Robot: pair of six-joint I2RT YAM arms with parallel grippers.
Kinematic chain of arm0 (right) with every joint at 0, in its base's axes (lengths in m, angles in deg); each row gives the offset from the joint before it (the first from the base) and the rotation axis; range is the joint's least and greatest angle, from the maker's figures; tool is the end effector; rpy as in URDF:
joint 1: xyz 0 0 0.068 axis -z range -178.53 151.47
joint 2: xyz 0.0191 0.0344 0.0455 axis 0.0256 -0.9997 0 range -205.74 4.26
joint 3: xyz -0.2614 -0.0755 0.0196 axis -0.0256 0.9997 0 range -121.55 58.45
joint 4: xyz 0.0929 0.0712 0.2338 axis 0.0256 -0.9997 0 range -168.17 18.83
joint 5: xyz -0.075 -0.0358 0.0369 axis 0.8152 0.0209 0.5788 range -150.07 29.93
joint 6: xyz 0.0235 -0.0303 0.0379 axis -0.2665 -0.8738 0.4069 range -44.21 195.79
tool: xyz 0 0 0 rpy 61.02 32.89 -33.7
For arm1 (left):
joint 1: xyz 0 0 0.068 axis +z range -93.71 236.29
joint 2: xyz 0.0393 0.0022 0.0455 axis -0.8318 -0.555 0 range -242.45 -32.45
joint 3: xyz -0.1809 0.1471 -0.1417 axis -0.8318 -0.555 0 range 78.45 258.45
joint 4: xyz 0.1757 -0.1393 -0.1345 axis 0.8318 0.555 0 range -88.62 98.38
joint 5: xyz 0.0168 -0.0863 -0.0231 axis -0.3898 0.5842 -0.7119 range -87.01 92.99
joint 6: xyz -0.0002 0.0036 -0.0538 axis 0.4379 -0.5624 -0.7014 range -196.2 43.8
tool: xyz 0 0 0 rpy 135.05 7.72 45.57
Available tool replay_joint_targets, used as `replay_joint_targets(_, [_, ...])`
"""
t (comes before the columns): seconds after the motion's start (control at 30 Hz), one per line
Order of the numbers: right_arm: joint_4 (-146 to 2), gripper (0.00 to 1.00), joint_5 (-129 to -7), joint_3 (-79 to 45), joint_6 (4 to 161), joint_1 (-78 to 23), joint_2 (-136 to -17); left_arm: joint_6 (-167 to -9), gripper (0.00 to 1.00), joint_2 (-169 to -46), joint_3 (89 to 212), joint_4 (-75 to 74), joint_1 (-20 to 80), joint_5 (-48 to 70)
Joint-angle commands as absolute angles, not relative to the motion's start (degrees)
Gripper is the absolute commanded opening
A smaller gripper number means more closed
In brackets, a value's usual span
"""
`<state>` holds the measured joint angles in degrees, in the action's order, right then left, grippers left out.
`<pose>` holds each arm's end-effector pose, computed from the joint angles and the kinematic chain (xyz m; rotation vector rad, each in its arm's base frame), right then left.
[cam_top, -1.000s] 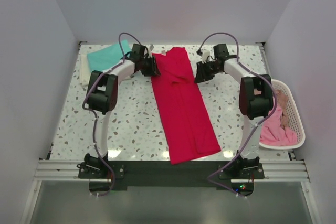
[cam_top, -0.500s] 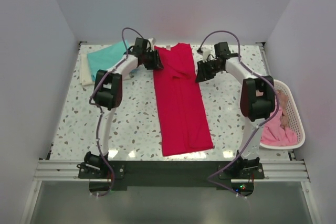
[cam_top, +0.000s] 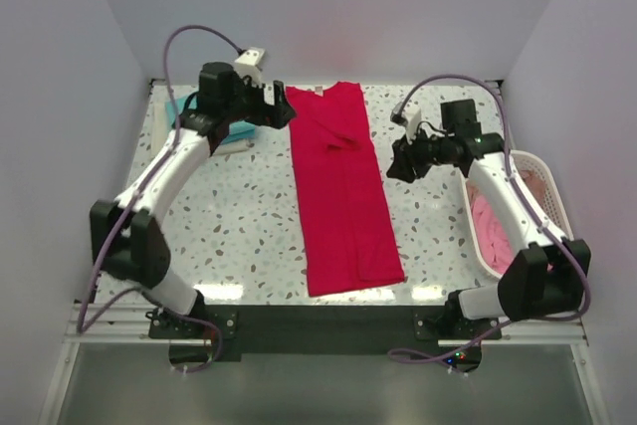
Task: Fold and stack the t-shirts
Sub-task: Fold the tshirt
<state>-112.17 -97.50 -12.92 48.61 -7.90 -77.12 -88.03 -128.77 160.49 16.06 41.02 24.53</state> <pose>0.2891 0.0697 0.3115 -0.9842 2.0998 0.6444 0.3776 -0.1167 0.3219 0.2976 2.0870 -0.6767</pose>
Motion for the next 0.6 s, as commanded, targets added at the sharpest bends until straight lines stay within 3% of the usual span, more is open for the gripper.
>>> replay_joint_targets(0.0, [-111.3,0.44,-100.7,-8.1,44.7,-8.0,-70.6,-81.4,1.00,-114.4,152.4,9.0,41.6,23.1])
replay_joint_targets(0.1, [-109.5,0.57,-101.0,-4.2,43.5,-7.9,-64.4,-83.0,1.00,-105.2,142.0,8.5,41.7,20.1])
replay_joint_targets(0.13, [-108.0,0.75,-100.8,-3.2,43.4,-8.0,-62.7,-83.4,1.00,-103.1,140.0,7.8,41.8,19.9])
replay_joint_targets(0.2, [-106.1,0.98,-100.2,0.8,43.4,-7.9,-58.9,-83.0,1.00,-97.9,134.7,6.9,41.8,21.4])
replay_joint_targets(0.3, [-103.3,0.99,-101.3,5.9,42.0,-8.0,-56.8,-80.2,1.00,-92.8,128.8,5.5,41.7,28.0])
replay_joint_targets(0.37, [-111.2,0.99,-106.6,6.2,30.7,-7.9,-57.3,-78.1,1.00,-89.2,126.0,4.5,40.9,31.7])
replay_joint_targets(0.57, [-117.9,0.99,-110.0,8.9,19.9,-8.1,-58.7,-70.0,1.00,-81.9,117.2,5.2,29.5,25.6])
